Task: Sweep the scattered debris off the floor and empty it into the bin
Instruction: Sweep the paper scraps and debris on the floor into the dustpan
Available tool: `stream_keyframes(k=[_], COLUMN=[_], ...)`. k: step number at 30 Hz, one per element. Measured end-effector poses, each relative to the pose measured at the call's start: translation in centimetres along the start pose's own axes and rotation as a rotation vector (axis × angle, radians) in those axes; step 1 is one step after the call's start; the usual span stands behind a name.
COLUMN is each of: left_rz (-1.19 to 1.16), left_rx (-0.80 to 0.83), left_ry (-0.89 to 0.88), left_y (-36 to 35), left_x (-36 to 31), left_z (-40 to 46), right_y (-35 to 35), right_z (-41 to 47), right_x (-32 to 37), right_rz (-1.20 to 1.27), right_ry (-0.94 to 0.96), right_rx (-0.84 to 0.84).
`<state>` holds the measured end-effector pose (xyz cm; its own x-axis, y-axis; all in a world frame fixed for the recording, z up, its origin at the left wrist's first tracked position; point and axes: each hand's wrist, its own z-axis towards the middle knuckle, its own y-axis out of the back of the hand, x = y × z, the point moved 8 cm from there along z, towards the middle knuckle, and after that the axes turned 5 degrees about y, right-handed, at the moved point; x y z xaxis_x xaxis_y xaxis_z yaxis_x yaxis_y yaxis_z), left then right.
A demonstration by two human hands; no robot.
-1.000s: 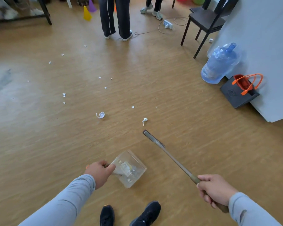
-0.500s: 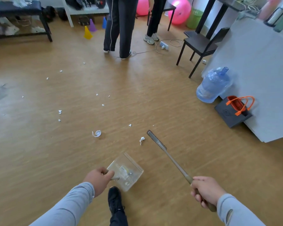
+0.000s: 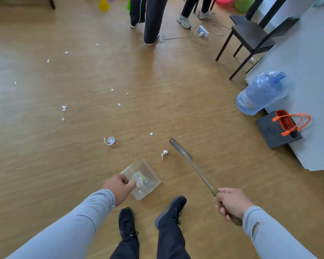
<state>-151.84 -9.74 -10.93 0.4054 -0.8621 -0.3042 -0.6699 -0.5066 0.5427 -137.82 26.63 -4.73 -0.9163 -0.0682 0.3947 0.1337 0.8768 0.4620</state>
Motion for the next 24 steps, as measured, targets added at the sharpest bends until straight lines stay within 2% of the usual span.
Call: stream_keyframes(k=[4,8,13,18,24], left_rz=[0.048,0.073,0.074,0.076,0.093], left_rx=[0.002,-0.002,-0.018,-0.018,-0.026], left_ry=[0.012,0.011,0.022,0.017,0.011], left_y=[0.1,0.1,0.5,1.1,1.0], left_x=[-2.2,-4.2,-5.4,-5.0,-5.2], left_z=[2.2,2.9,3.0,3.2,2.9], right_y=[-2.1,-4.1,-0.5,4.7,0.6], right_z=[4.9,5.6,3.8,3.3,4.9], right_x=[1.7,1.2,1.7,1.7,1.3], right_rz=[-0.069,-0.198,-0.209,-0.076,-0.188], right_ry=[-0.013,-0.024,-0.045,-0.103,-0.026], right_rx=[0.024,0.157,0.309,0.298,0.255])
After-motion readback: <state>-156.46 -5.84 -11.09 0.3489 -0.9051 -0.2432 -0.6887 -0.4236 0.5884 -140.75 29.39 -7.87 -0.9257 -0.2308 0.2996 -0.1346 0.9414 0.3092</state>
